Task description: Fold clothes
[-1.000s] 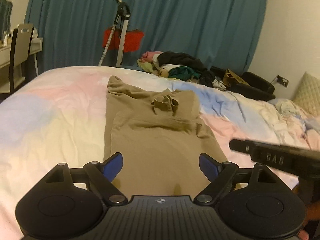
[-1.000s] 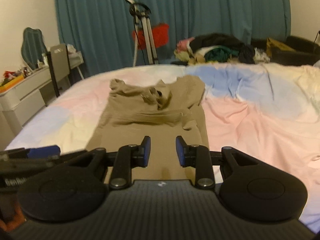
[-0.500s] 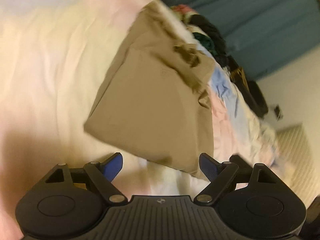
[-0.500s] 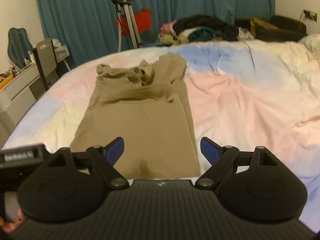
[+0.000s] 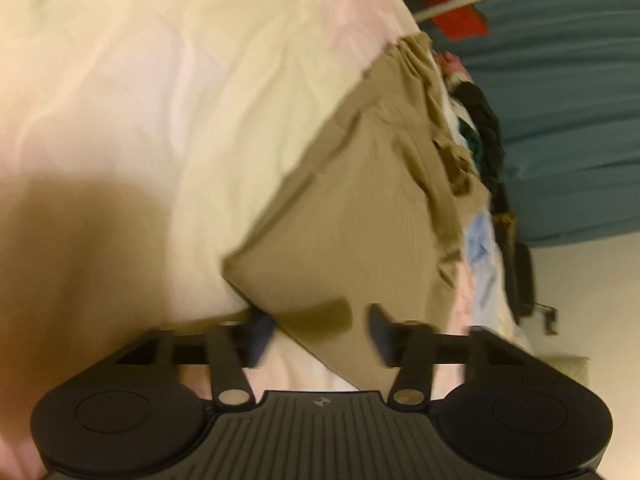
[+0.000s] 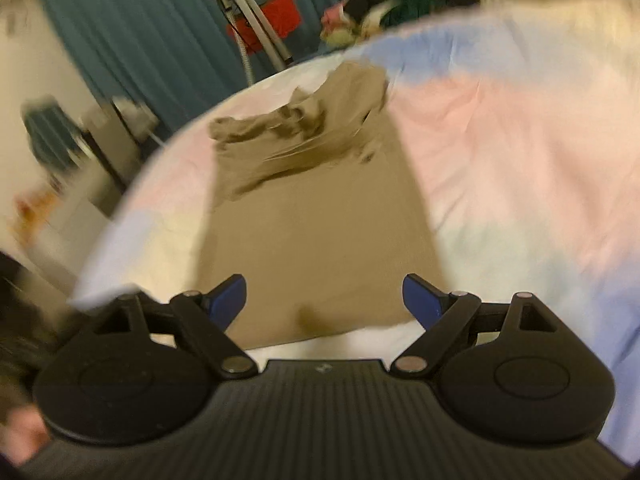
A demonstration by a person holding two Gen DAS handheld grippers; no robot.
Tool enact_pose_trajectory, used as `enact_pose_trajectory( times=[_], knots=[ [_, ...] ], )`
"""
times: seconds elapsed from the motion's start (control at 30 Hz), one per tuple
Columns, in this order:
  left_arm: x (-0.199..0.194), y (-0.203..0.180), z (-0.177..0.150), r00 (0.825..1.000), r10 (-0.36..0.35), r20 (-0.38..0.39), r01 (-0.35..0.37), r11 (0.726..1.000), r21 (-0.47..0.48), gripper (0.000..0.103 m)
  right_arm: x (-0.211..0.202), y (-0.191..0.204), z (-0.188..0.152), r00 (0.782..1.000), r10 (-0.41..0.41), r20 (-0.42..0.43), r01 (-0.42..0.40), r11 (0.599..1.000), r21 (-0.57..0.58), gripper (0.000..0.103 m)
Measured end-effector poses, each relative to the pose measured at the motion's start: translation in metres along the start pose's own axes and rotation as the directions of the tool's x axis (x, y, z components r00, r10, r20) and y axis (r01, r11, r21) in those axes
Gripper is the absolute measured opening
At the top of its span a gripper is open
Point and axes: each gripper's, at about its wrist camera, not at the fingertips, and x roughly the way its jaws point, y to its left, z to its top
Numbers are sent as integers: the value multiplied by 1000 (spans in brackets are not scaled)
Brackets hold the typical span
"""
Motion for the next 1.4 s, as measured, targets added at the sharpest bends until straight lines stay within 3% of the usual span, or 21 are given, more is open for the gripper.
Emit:
enact_pose_trajectory(
  times=[0.03, 0.1, 0.17, 0.2, 0.33, 0.37, 0.47, 0.57, 0.77, 0.97, 1.13, 1.3, 1.4],
  knots=[
    [1, -1, 0, 1000, 16, 15, -16, 1000, 10, 18, 6, -10, -1, 996, 68, -49, -63, 994, 93, 87],
    [0, -2, 1, 999, 17, 36, -17, 1000, 17, 8, 22, -29, -9, 969, 202, -139, -155, 944, 293, 86],
    [-6, -7, 1, 998, -7, 68, 5, 999, 39, 5, 37, -45, -16, 937, 286, -202, -179, 886, 427, 84],
    [-11, -11, 1, 996, -27, 87, 22, 998, 54, 5, 42, -51, -18, 934, 288, -212, -164, 872, 461, 80],
    [-28, -24, 3, 981, -125, 151, 110, 989, 102, 4, 45, -75, -14, 957, 253, -141, -135, 820, 555, 65],
    [-30, -27, 4, 978, -137, 158, 120, 986, 112, 4, 44, -79, -12, 964, 235, -121, -126, 812, 569, 53],
    [-32, -35, 6, 972, -164, 166, 142, 981, 134, 4, 48, -85, -8, 978, 183, -103, -93, 816, 571, 26],
    [-31, -40, 5, 972, -172, 158, 151, 979, 138, 4, 48, -83, -7, 986, 141, -85, -72, 832, 550, 10],
    [-71, -47, -13, 955, -204, 217, 158, 964, 212, 4, 14, -50, 2, 993, 119, 24, -119, 918, 378, 7],
    [-128, -51, -39, 926, -268, 267, 206, 949, 237, 4, -43, -16, 4, 977, 162, 141, -190, 957, 220, 7],
    [-183, -43, -75, 904, -306, 299, 239, 941, 241, 4, -105, 9, -13, 958, 197, 207, -224, 968, 115, 7],
    [-235, -10, -122, 904, -310, 295, 273, 948, 162, 4, -160, 20, -55, 946, 214, 243, -237, 969, 69, 7],
    [-243, -4, -125, 907, -304, 292, 282, 952, 117, 4, -166, 20, -67, 949, 208, 238, -234, 969, 85, 7]
  ],
)
